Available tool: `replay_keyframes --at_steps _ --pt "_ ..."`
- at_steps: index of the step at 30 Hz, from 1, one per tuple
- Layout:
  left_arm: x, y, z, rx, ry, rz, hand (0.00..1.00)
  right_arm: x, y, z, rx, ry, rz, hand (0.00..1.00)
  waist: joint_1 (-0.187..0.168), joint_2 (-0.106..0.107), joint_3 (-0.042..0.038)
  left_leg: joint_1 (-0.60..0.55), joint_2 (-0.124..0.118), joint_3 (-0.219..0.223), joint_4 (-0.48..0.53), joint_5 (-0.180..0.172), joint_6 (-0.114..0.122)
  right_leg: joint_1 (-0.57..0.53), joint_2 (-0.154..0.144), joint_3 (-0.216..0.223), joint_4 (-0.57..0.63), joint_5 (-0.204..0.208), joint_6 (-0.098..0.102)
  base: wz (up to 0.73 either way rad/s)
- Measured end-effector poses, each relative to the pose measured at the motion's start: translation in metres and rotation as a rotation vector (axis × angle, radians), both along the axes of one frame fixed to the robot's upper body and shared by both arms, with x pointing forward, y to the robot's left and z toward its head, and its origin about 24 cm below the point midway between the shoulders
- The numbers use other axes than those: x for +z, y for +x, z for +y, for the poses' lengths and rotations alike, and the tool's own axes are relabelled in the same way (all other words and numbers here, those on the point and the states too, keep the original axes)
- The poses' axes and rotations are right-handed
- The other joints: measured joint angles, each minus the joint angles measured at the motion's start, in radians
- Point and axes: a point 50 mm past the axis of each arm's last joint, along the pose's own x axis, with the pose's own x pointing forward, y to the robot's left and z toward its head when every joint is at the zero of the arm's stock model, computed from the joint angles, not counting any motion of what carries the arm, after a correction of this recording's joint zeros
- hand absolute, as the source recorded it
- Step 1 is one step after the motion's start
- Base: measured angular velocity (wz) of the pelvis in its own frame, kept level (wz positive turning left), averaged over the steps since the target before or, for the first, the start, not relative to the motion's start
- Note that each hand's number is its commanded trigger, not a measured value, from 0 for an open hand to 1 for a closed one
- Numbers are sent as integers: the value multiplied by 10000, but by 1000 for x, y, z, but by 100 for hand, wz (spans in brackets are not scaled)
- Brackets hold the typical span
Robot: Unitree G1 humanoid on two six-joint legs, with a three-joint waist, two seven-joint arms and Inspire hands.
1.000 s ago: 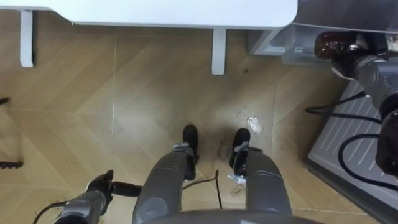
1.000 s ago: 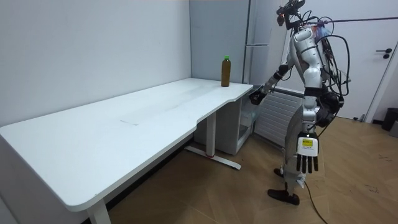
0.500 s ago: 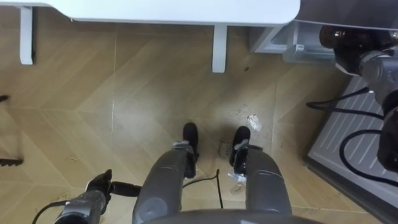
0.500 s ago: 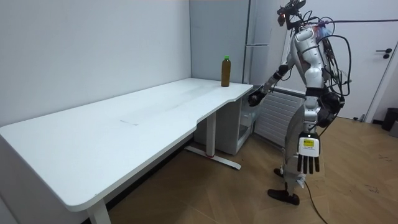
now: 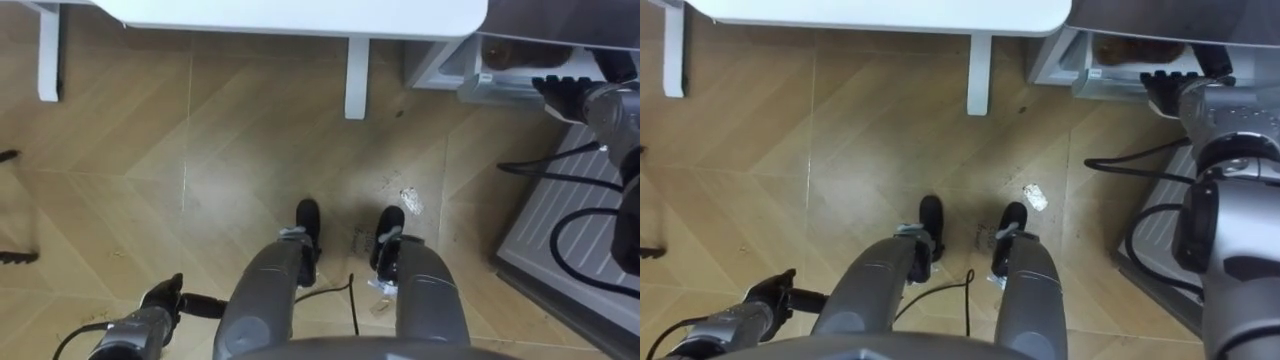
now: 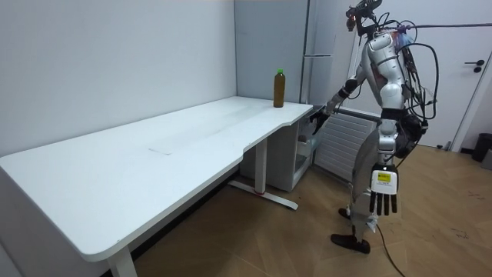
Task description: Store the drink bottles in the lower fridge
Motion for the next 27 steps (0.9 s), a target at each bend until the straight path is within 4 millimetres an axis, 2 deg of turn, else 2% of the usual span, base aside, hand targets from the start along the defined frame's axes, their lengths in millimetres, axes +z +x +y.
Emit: replay_keyframes --at_steps 10,21,23,27 --pt "0 0 1 -41 54 10 0 0 0 0 -4 -21 9 0 11 24 -14 -7 2 -20 3 -1 0 3 27 5 1 7 -5 0" --pt "0 0 1 -18 37 11 0 -4 -4 -3 -128 -193 177 0 54 160 -89 157 54 -14 28 -2 -2 243 57 -70 -16 16 -15 0" --pt "0 0 1 -21 32 7 0 -11 -9 -5 -164 -208 288 0 55 241 -128 312 151 -16 -10 -3 -3 526 55 -271 -210 39 -43 10" --pt "0 0 -1 -42 -127 27 0 -25 -23 -10 -278 -293 480 0 230 337 -172 823 166 -8 -220 -5 -5 1118 115 -402 -549 64 -44 2"
